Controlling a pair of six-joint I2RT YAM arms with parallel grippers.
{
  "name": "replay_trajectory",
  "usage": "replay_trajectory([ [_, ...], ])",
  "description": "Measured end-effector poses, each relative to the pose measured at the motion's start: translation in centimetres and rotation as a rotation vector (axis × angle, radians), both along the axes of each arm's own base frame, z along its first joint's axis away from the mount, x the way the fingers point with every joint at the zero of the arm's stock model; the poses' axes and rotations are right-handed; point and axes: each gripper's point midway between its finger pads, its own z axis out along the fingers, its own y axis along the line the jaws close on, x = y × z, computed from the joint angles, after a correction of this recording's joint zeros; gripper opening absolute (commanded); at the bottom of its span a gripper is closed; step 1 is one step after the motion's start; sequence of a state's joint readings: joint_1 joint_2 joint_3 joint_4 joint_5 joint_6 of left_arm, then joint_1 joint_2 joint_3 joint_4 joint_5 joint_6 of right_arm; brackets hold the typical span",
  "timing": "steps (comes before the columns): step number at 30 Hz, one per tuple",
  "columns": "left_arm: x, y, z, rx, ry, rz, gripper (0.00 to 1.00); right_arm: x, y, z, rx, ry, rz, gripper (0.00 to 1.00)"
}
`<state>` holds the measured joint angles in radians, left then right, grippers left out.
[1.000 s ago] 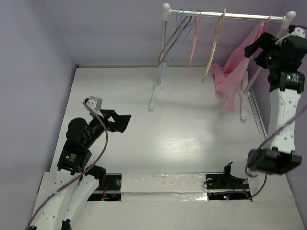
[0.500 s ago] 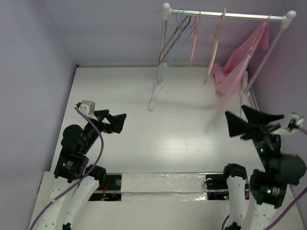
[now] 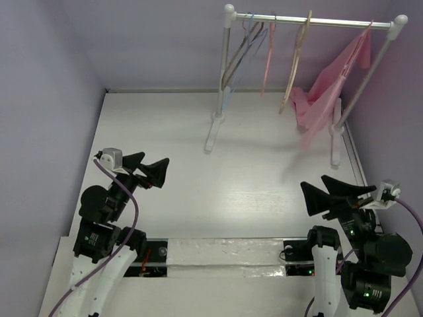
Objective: Place the t-shirt on the hanger
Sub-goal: Reset both arms
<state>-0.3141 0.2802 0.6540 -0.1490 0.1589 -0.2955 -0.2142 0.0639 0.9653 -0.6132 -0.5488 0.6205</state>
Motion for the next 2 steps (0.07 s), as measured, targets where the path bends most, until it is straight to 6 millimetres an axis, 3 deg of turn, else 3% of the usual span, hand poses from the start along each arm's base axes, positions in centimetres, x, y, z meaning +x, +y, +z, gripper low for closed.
replay_trajectory([
  [2,0.20,-0.18,-0.25,0.004,0.010,-0.006,0.99,-0.07,-0.28,-0.69,0.001,0.028,-0.021,1.00],
])
